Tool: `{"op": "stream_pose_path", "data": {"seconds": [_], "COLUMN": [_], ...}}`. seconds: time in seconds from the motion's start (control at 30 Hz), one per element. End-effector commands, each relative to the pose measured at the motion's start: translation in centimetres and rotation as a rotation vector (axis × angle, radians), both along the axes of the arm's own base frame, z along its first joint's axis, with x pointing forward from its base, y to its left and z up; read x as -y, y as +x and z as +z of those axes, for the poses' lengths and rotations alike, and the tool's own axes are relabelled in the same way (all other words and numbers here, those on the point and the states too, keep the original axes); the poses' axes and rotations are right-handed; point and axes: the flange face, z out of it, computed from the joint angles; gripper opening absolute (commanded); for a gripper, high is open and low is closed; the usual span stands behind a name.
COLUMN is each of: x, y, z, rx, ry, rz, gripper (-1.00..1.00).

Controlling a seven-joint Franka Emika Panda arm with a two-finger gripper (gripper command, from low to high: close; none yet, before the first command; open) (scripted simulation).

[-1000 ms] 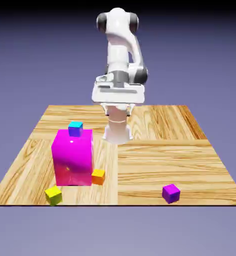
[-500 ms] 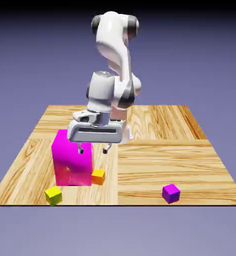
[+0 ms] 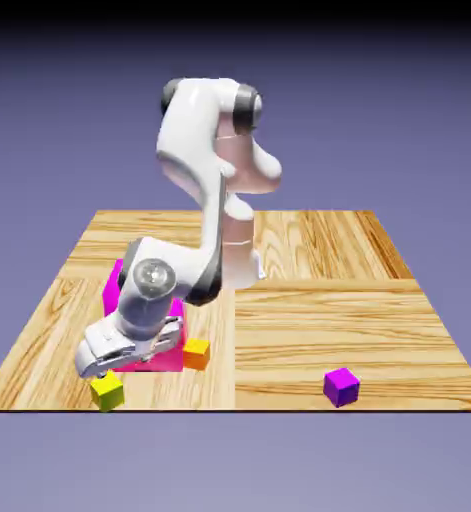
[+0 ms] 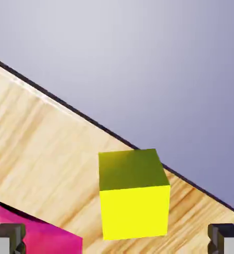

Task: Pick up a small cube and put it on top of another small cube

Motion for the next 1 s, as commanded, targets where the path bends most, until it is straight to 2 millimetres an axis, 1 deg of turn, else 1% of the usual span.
{"op": "stream_pose_path", "data": {"seconds": [0.0, 0.03, 0.13, 0.17, 0.2, 0.3, 0.33, 0.43, 0.53, 0.67, 0.73, 0.77, 0.97], "x": [0.6, 0.6, 2.4, 2.4, 2.4, 0.5, -0.3, -4.4, -8.6, -14.2, -16.3, -16.9, -18.8], "y": [0.0, 0.0, -2.2, -2.2, -2.2, -0.1, -0.5, -1.1, -2.2, -4.4, -5.9, -6.8, -12.5], "z": [-0.8, -0.8, -6.9, -6.9, -6.9, -0.8, -0.5, -0.3, 0.0, 0.2, 0.6, 1.0, 3.7], "rx": [-0.03, -0.03, -0.031, -0.031, -0.031, -0.03, -0.032, -0.096, -0.164, -0.263, -0.285, -0.276, -0.138], "ry": [-0.004, -0.004, -0.005, -0.005, -0.005, -0.004, -0.004, -0.03, -0.052, -0.079, -0.08, -0.073, -0.025], "rz": [0.006, 0.006, 0.005, 0.005, 0.005, 0.009, 0.043, 0.291, 0.541, 0.877, 0.992, 1.014, 0.961], "gripper": [0.0, 0.0, 0.0, -1.0, -1.0, -1.0, -1.0, -1.0, -1.0, -1.0, -1.0, -1.0, -1.0]}}
